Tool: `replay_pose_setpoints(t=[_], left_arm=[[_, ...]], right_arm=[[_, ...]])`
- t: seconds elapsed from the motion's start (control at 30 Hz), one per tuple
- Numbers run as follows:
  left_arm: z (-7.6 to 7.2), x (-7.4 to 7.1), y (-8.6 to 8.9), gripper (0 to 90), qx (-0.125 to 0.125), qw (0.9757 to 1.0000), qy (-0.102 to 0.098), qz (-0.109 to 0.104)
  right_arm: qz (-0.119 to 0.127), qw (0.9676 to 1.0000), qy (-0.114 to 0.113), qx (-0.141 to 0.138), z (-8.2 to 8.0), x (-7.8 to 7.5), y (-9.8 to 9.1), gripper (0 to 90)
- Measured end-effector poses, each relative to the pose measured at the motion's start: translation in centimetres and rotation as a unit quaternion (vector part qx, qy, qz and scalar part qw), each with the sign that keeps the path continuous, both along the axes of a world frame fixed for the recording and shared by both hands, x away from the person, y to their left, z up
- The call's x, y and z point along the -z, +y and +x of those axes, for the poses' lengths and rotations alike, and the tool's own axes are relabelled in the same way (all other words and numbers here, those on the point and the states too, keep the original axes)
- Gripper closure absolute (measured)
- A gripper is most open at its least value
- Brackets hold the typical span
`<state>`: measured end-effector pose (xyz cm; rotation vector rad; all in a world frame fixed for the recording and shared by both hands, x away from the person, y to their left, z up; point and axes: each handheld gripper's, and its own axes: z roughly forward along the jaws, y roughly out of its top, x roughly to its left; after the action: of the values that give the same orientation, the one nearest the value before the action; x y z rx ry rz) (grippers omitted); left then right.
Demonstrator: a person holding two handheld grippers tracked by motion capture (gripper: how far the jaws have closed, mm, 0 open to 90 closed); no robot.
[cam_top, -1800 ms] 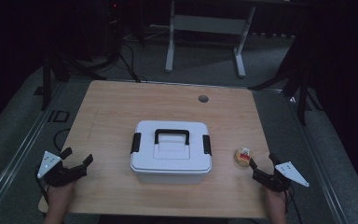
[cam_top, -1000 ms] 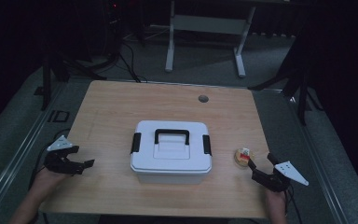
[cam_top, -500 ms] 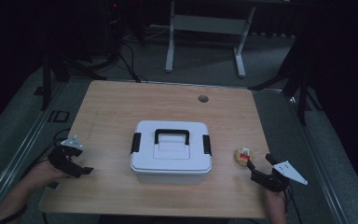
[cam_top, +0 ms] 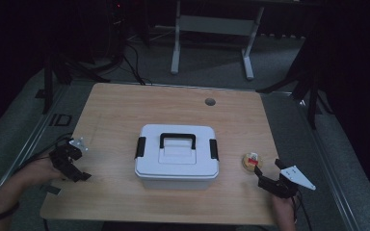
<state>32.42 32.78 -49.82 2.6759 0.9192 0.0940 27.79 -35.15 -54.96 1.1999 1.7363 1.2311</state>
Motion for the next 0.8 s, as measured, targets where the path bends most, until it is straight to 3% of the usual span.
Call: replay_pose_setpoints(t=[0.1,0.2,0.57,0.67,0.8], left_arm=[[0.2,-1.0,-0.5,5.8,0.015,0.9997,0.004,0.021],[0.4,-1.6,-0.8,5.8,0.021,0.9996,0.007,0.019],[1.2,-4.9,-2.5,6.8,0.052,0.9983,0.012,0.022],[1.4,-5.6,-3.2,6.8,0.067,0.9971,0.013,0.034],[1.9,-6.6,-4.1,6.8,0.081,0.9960,0.020,0.031]], right_arm=[[-0.004,0.9999,0.003,-0.012,0.0,0.0,0.1,11.0],[-0.010,0.9999,0.003,-0.012,0.0,0.0,0.3,11.0],[0.008,0.9993,0.012,-0.033,-0.1,-0.1,0.1,11.0],[0.010,0.9993,0.012,-0.035,-0.1,-0.1,0.0,11.0],[0.012,0.9990,0.016,-0.041,0.0,-0.1,0.0,11.0]])
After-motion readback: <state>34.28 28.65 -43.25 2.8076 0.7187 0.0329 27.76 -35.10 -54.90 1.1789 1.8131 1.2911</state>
